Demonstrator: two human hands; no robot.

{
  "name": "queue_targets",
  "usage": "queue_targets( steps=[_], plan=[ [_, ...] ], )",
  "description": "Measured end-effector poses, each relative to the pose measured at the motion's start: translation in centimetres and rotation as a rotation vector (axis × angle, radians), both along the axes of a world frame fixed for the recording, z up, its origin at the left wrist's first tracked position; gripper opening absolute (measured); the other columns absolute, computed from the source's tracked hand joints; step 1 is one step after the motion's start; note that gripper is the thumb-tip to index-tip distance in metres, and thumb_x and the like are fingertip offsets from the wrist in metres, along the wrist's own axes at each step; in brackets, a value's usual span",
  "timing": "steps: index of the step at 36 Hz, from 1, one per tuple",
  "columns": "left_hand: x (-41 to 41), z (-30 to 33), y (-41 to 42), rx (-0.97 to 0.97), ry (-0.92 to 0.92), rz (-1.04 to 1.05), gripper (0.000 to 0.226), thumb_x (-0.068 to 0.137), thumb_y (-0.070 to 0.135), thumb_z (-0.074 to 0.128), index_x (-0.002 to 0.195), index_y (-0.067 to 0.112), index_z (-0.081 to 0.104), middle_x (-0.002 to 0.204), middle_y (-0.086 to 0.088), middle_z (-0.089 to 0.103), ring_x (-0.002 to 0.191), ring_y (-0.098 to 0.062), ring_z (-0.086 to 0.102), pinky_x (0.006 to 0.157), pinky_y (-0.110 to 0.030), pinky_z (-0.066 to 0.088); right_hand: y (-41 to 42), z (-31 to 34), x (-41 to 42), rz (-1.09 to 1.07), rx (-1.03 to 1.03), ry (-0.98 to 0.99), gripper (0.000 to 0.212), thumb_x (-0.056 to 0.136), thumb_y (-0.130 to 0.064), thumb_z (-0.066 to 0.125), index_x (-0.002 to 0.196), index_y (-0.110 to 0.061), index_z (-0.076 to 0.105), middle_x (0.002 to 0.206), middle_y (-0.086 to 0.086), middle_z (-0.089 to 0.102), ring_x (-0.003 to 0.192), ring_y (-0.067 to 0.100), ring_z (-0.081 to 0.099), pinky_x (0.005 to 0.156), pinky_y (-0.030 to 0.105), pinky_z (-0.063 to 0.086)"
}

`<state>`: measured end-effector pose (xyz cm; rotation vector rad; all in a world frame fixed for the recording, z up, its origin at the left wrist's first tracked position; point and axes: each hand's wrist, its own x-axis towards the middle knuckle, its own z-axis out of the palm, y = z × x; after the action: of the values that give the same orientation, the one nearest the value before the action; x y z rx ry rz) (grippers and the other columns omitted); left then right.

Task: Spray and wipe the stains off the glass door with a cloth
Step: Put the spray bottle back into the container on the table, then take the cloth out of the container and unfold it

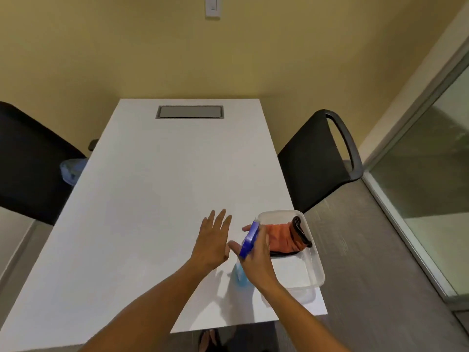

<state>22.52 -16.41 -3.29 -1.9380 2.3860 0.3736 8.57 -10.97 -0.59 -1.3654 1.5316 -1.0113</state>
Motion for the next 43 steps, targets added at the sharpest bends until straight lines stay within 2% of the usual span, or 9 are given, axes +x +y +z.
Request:
queue_targets(
  steps=[7,14,18,21,23,26,28,34,43],
  plan=[
    [-1.7,0.3,-3.6,0.006,0.047,-0.123,0.075,0.102,0.038,0.053,0.163,0.027,0.010,0.172,0.000,0.001,0.159,-0.026,0.001,0.130,-0.043,0.008,1.5,-0.4,-1.9,-0.028,0.155,0.036,0.082,0.085,-0.036,0.082,0.141,-0.045,0.023,0.154,-0.008,0.035,0.141,0.020,0.040,0.113,0.040,0.046],
    [-4.8,2.0,-6.0,0.044,0.147,-0.284,0.078,0.097,0.060,0.049,0.162,0.032,0.014,0.172,0.005,0.007,0.159,-0.021,0.010,0.129,-0.041,0.014,3.3,0.8,-4.4,-0.027,0.242,0.084,0.074,0.085,-0.027,0.065,0.134,-0.058,0.019,0.146,-0.012,0.041,0.128,0.005,0.046,0.094,0.007,0.044],
    [-6.8,3.1,-7.1,0.270,0.383,-0.284,0.078,0.091,0.064,0.046,0.158,0.030,0.026,0.168,0.002,0.025,0.152,-0.022,0.031,0.125,-0.040,0.027,3.2,0.8,-6.4,-0.194,0.240,0.103,0.067,0.099,-0.013,0.061,0.142,-0.047,0.024,0.146,-0.010,0.045,0.130,0.008,0.048,0.110,0.025,0.044],
    [-8.2,2.9,-7.9,0.294,0.493,-0.302,0.047,0.105,0.038,0.049,0.151,0.030,0.041,0.158,0.004,0.043,0.144,-0.018,0.043,0.104,0.000,0.033,2.7,0.8,-7.8,-0.316,0.233,0.050,0.063,0.100,-0.007,0.060,0.143,-0.041,0.029,0.141,-0.009,0.051,0.128,0.008,0.051,0.115,0.034,0.043],
    [-9.5,2.8,-8.5,0.291,0.475,-0.355,0.046,0.106,0.027,0.048,0.151,0.031,0.043,0.157,0.005,0.044,0.142,-0.015,0.044,0.089,0.008,0.032,2.2,0.7,-8.8,-0.380,0.233,0.015,0.065,0.099,-0.003,0.060,0.145,-0.038,0.029,0.139,-0.006,0.053,0.129,0.010,0.052,0.115,0.035,0.043],
    [-11.2,3.1,-9.1,0.268,0.342,-0.446,0.057,0.104,0.025,0.054,0.157,0.023,0.033,0.160,-0.001,0.040,0.145,-0.020,0.041,0.116,-0.022,0.033,1.5,0.4,-10.3,-0.452,0.252,-0.097,0.062,0.098,-0.001,0.061,0.148,-0.029,0.037,0.135,-0.006,0.056,0.129,0.010,0.053,0.113,0.034,0.044],
    [-11.9,3.4,-9.3,0.303,0.254,-0.498,0.060,0.102,0.035,0.057,0.156,0.020,0.033,0.159,-0.005,0.041,0.144,-0.025,0.044,0.119,-0.034,0.033,0.7,0.2,-11.2,-0.517,0.294,-0.187,0.059,0.098,-0.003,0.060,0.150,-0.022,0.040,0.135,-0.005,0.057,0.128,0.011,0.053,0.111,0.035,0.045],
    [-13.4,2.0,-11.0,0.363,0.184,-0.603,0.055,0.102,0.039,0.055,0.152,0.023,0.038,0.155,-0.002,0.047,0.139,-0.021,0.049,0.115,-0.030,0.037,-1.6,-1.3,-12.6,-0.711,0.413,-0.468,0.050,0.097,-0.001,0.059,0.144,-0.016,0.050,0.122,-0.005,0.063,0.110,0.013,0.062,0.093,0.030,0.051],
    [-15.8,-0.7,-12.1,0.466,0.066,-0.609,0.051,0.094,0.025,0.062,0.142,0.018,0.045,0.138,-0.006,0.057,0.120,-0.023,0.060,0.099,-0.025,0.043,-3.2,-3.7,-11.8,-0.680,0.585,-0.540,0.056,0.097,-0.004,0.056,0.150,-0.014,0.044,0.137,0.000,0.058,0.121,0.018,0.055,0.100,0.032,0.043]
  ],
)
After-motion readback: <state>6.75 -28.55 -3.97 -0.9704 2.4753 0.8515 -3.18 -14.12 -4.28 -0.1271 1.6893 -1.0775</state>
